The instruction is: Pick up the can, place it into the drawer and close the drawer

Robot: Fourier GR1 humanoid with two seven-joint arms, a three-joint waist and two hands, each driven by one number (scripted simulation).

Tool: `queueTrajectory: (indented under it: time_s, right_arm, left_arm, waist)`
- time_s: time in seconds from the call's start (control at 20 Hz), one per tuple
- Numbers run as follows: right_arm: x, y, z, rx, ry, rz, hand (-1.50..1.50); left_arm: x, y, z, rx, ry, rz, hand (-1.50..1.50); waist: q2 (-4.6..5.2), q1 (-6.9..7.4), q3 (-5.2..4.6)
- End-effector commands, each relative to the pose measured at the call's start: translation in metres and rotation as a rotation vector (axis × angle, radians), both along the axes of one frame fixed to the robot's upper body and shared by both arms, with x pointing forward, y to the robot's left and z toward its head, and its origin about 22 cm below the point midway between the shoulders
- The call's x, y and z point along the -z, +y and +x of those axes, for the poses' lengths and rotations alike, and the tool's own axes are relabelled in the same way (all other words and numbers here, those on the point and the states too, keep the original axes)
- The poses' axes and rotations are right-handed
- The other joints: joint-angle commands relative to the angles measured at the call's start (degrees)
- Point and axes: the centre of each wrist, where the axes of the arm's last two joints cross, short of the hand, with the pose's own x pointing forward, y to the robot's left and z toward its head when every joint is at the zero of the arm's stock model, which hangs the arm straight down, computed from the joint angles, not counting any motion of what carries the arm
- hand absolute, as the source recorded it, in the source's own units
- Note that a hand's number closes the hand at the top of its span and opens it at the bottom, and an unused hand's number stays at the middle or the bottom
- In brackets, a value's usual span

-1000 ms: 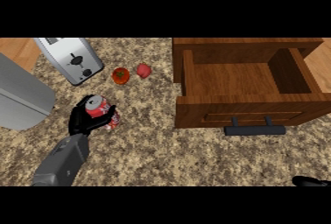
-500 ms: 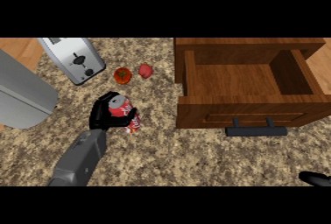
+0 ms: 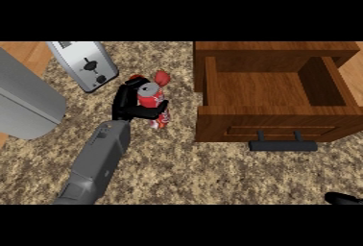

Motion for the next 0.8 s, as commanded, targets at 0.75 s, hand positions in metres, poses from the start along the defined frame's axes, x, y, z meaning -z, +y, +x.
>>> queueTrajectory:
  time_s: [0.75]
  right_arm:
    - [-0.002, -0.011, -0.002, 0.003, -0.006, 0.001, -1.50]
  left_arm:
    - [-0.210, -0.098, 0.030, 0.113, -0.072, 0.062, 1.50]
  waist:
    - [0.14, -0.35, 0.02]
